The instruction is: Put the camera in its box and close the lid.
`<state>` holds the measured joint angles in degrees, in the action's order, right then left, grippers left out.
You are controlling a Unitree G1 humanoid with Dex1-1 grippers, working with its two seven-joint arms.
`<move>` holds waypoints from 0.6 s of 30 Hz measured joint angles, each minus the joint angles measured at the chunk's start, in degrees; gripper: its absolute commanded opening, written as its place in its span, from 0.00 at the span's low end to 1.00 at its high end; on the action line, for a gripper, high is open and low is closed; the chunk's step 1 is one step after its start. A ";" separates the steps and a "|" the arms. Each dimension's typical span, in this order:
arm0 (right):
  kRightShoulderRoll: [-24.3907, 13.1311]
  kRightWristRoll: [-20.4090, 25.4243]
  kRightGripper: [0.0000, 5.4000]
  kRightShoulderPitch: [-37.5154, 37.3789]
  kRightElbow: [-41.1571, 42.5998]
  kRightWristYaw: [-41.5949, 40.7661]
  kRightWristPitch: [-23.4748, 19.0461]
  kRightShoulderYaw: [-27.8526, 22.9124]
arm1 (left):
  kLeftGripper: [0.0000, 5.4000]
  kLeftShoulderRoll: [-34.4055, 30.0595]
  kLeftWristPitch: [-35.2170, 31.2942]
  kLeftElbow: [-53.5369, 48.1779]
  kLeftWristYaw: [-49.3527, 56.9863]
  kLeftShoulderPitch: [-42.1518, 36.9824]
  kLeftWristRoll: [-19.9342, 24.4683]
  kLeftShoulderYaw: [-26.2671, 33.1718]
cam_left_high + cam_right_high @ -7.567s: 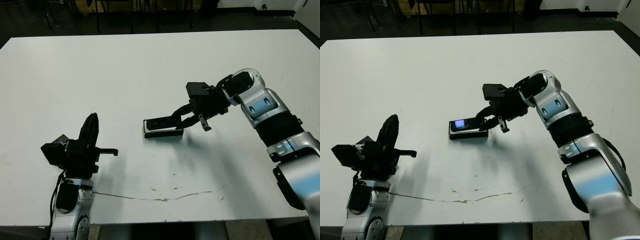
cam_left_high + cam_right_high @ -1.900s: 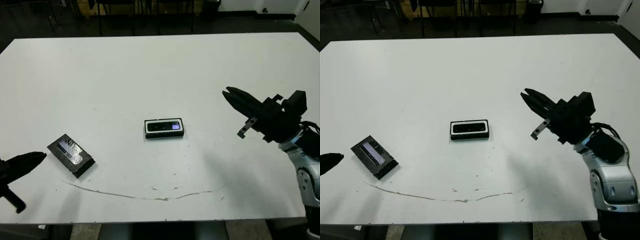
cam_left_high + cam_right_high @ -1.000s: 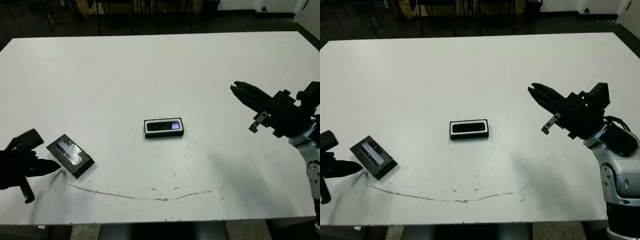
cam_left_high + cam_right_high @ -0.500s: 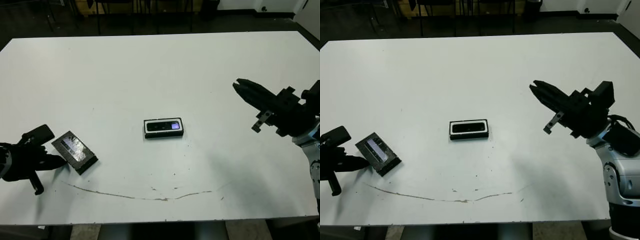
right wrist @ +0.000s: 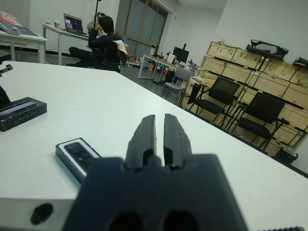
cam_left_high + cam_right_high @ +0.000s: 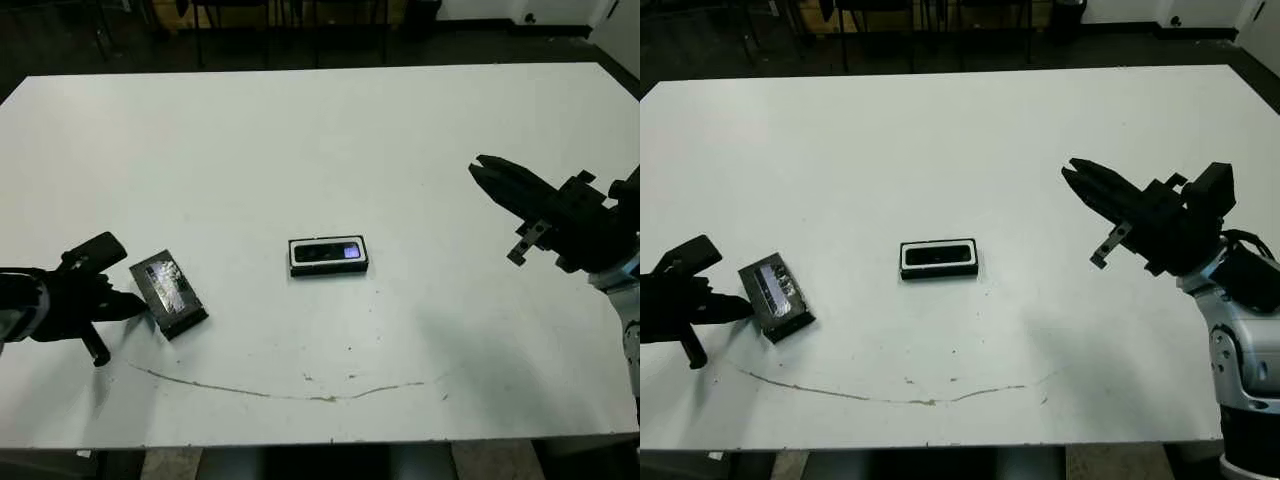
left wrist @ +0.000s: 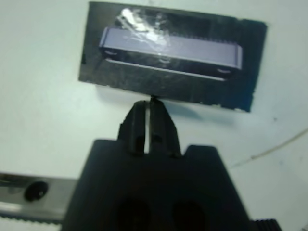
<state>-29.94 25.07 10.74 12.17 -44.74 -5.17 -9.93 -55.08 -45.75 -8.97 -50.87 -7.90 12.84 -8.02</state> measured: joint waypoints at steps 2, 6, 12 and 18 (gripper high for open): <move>-0.13 0.00 0.00 0.01 -0.03 -0.02 0.00 0.00 | 0.00 0.69 0.36 1.26 -0.05 -1.22 -0.45 -0.66; -0.31 0.01 0.00 0.00 -0.03 -0.05 0.00 -0.01 | 0.00 1.09 0.57 3.12 -0.44 -3.49 -1.31 -2.31; -0.75 0.07 0.00 -0.15 0.99 0.23 -1.13 -0.02 | 0.00 2.08 1.76 5.29 -0.56 -5.55 -2.35 -3.41; -1.12 -0.26 0.00 -0.65 2.41 1.16 -1.51 -0.01 | 0.00 3.13 0.78 3.33 -0.35 -8.00 -4.91 -6.10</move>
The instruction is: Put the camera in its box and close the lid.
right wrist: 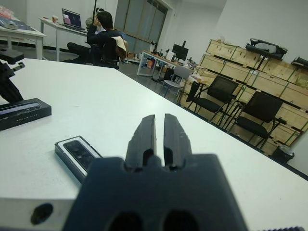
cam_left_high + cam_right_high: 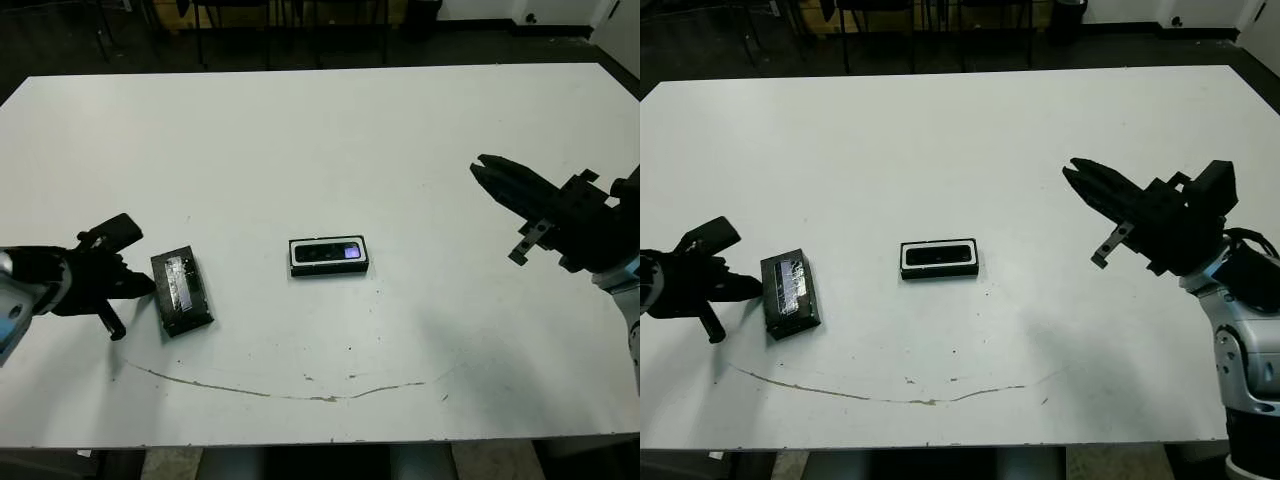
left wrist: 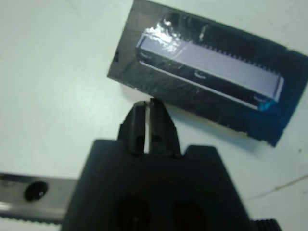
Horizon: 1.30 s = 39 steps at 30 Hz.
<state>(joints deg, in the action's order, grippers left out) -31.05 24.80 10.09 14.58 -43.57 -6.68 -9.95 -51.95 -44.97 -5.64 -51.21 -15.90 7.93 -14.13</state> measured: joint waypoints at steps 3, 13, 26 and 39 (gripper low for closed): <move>-0.05 0.00 0.00 -0.16 0.70 0.49 -0.64 0.01 | 0.00 0.64 -0.23 -1.90 -0.01 -0.37 -0.15 -0.75; -0.06 -0.36 0.00 -1.02 0.95 1.00 -1.65 0.20 | 0.00 2.19 -0.04 -4.44 -0.63 -0.51 -0.12 -1.64; -0.02 0.12 0.00 -1.82 0.93 1.15 -2.63 0.51 | 0.00 2.82 1.77 -3.40 3.05 0.85 -0.57 1.38; 0.38 1.62 0.00 -2.33 1.04 2.11 -3.67 1.01 | 0.00 31.37 -17.60 -26.77 34.12 10.29 5.15 30.43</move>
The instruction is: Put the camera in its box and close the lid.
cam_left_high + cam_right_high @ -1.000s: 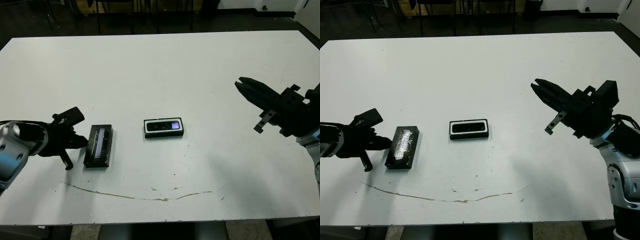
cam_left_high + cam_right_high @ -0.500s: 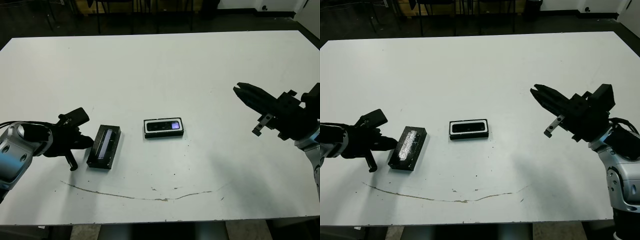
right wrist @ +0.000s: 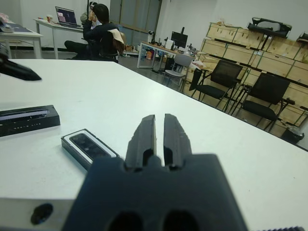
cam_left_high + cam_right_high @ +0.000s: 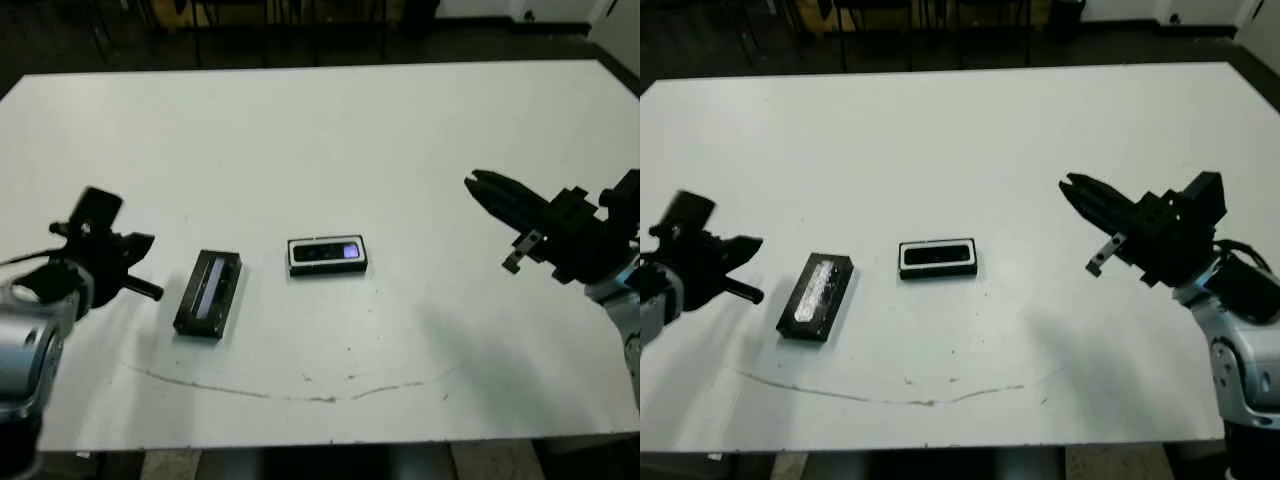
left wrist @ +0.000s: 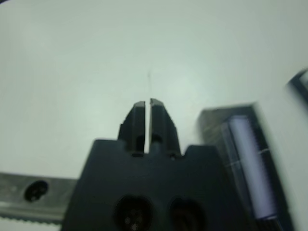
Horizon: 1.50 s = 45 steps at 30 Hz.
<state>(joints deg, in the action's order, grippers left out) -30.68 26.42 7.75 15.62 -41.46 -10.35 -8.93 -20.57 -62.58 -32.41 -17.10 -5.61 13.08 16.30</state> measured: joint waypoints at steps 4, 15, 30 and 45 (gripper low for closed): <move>0.28 0.04 0.00 -0.06 -0.04 0.31 0.09 0.07 | 0.00 6.71 -2.82 -11.39 3.55 3.42 3.81 5.28; 0.55 -0.59 0.00 -0.23 1.14 0.76 -0.15 0.84 | 0.09 15.17 0.13 -27.17 11.25 16.60 12.75 1.32; 0.46 -1.33 0.00 -0.35 0.93 -0.13 1.09 1.04 | 0.59 7.57 4.09 -27.16 22.95 22.12 8.45 -15.19; 0.46 -1.95 0.00 -0.87 0.37 -0.25 1.06 1.08 | 1.00 10.61 1.01 -25.61 20.44 21.71 9.12 -12.73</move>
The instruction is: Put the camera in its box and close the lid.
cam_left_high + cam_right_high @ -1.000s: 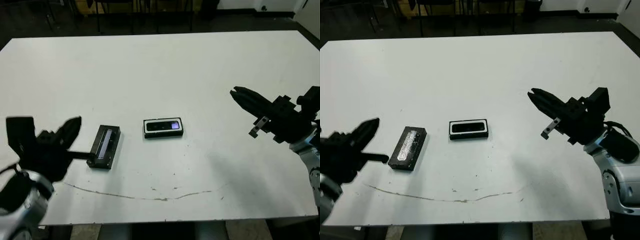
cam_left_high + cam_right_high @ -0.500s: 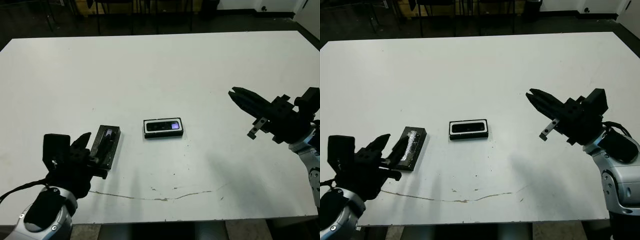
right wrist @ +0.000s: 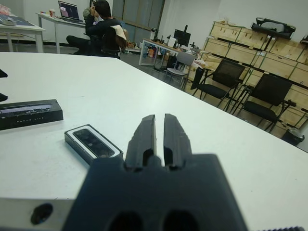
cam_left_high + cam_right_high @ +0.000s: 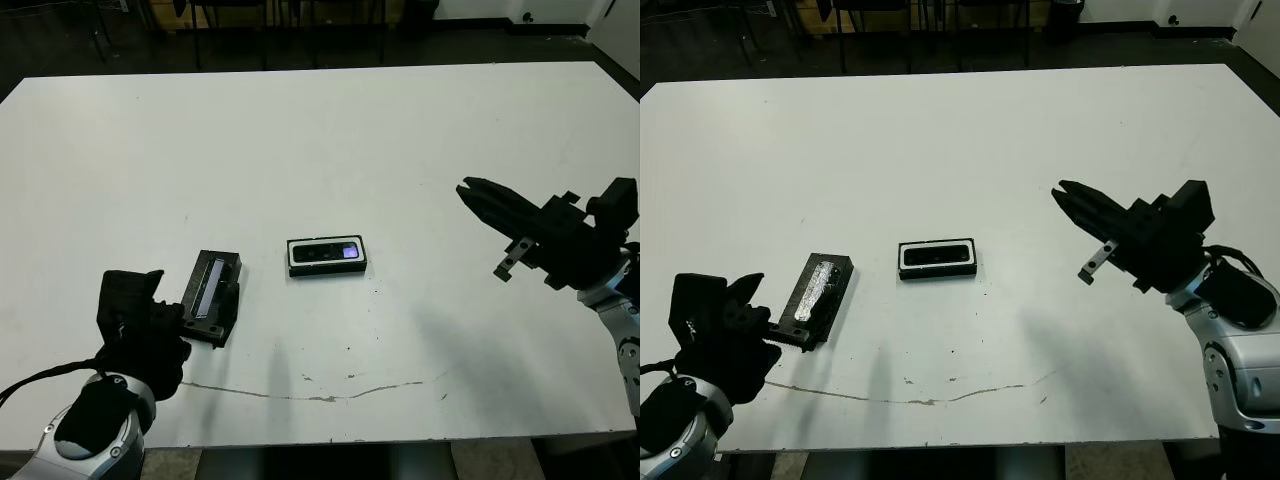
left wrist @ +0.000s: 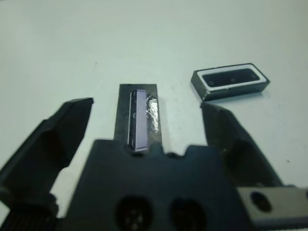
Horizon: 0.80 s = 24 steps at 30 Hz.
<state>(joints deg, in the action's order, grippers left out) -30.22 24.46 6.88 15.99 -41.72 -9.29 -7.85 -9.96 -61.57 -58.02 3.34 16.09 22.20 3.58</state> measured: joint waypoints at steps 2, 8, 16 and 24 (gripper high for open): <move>-0.01 -0.03 0.00 -0.08 0.45 0.06 -0.01 0.00 | 1.00 1.12 -2.05 -0.01 -0.24 -0.24 1.08 0.93; -0.17 -0.03 0.00 -0.25 1.10 0.50 -0.97 -0.01 | 1.00 3.09 -5.55 1.39 -4.10 -0.62 6.76 5.17; -0.23 0.02 0.00 -0.57 1.61 0.66 -1.34 -0.01 | 1.00 0.46 -7.49 3.03 -3.66 -2.17 4.89 3.80; -0.68 0.12 0.00 -0.70 2.10 1.07 -2.51 -0.01 | 1.00 2.53 -8.89 3.51 0.74 -3.80 0.14 2.22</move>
<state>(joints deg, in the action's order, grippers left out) -30.90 24.58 6.18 18.09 -40.65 -11.80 -7.87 -7.43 -70.46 -54.50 4.08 12.30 22.35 5.80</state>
